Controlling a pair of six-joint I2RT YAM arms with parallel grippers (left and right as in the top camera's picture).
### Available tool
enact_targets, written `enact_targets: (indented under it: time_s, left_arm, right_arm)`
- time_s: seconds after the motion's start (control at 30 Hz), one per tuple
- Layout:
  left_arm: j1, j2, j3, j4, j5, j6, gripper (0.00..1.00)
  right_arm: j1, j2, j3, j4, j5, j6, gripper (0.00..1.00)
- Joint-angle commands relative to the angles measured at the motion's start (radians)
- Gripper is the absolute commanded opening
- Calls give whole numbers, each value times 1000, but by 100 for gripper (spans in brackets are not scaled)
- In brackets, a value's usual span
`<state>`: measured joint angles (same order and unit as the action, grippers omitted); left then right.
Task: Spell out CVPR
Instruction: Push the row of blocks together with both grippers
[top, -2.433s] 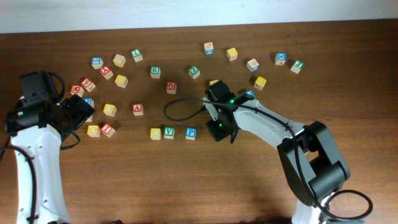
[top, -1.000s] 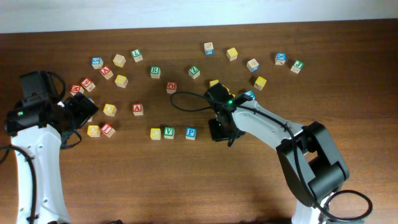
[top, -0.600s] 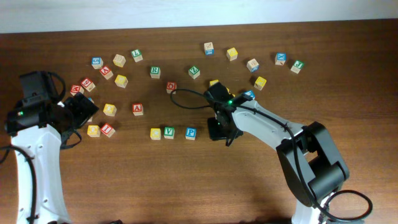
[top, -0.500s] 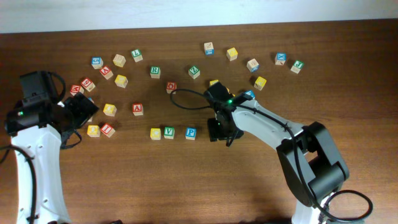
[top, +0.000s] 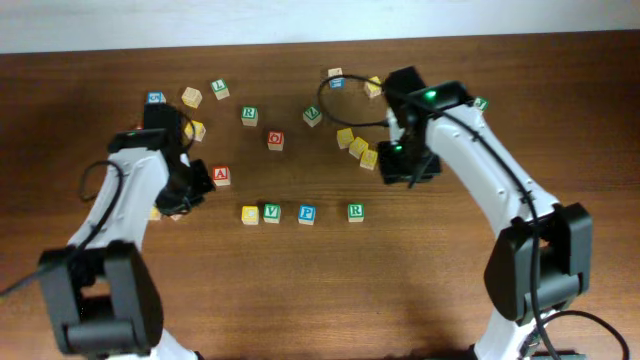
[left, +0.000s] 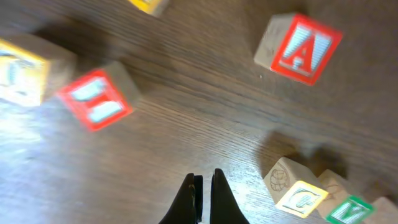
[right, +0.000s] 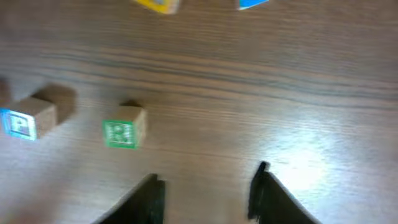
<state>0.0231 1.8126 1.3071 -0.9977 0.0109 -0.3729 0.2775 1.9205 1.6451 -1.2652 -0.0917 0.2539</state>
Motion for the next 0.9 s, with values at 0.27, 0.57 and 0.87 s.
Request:
enact_targets:
  time_s: [0.27, 0.57, 0.87]
  left_arm:
    - [-122, 209, 3, 69, 89, 31, 0]
    - [-122, 217, 3, 50, 238, 30, 0]
    - [-127, 217, 3, 32, 267, -16, 0]
  right_arm:
    - [-29, -16, -305, 243, -11, 35, 23]
    - [-27, -16, -315, 253, -63, 35, 23]
    - [51, 4, -406, 395, -89, 96, 23]
